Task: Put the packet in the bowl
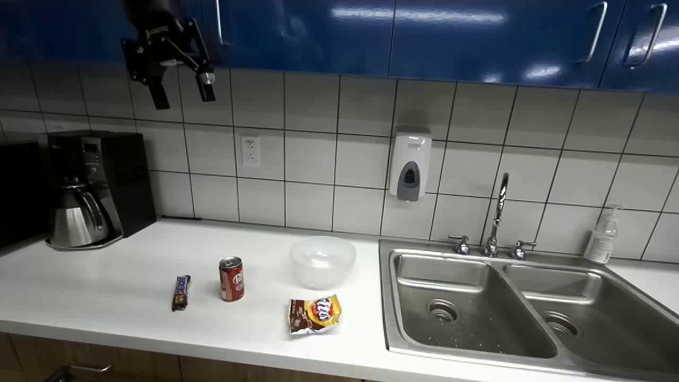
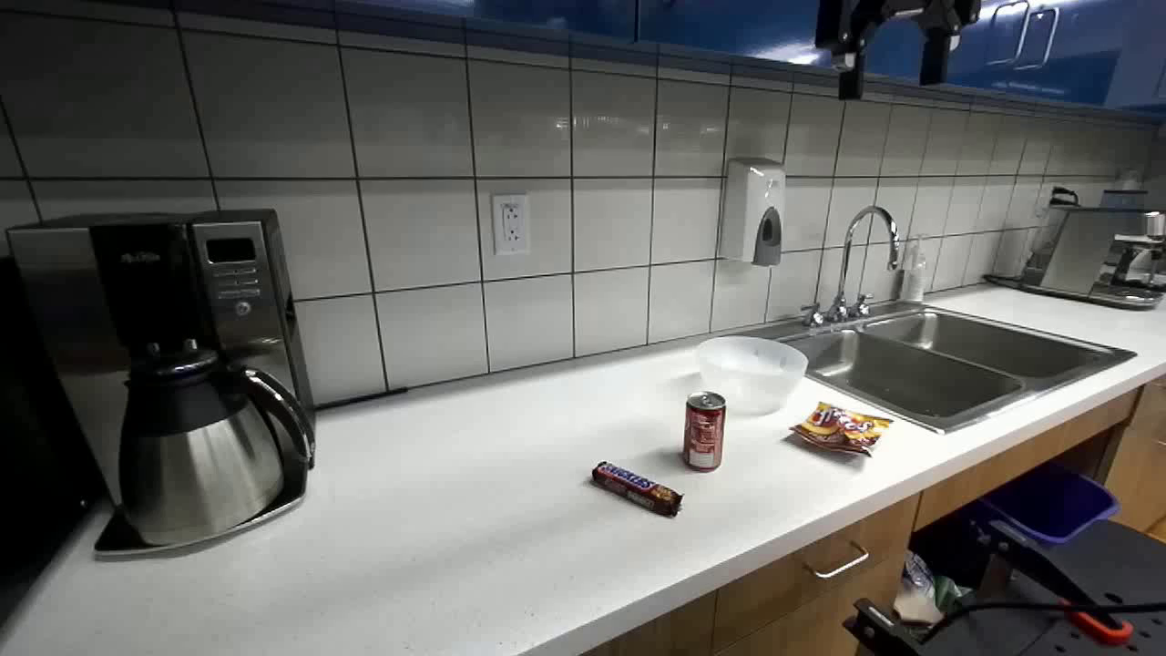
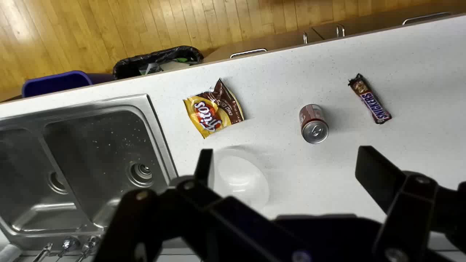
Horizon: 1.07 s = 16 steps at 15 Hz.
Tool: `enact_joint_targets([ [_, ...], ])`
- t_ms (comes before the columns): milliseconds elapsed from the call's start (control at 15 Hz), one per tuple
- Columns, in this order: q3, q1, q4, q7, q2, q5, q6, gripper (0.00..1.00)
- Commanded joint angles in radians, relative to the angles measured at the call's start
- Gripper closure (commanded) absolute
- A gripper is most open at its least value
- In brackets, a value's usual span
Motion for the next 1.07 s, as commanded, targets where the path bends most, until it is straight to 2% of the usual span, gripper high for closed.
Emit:
enact_joint_targets([
  [0,-0.010,0.013,0.002,0.006,0.001,-0.006,-0.003,0.00],
  [600,-0.010,0.013,0.002,0.006,0.001,-0.006,-0.003,0.00],
  [1000,-0.002,0.001,-0.045,0.033,-0.017,-0.032,0.026,0.00],
])
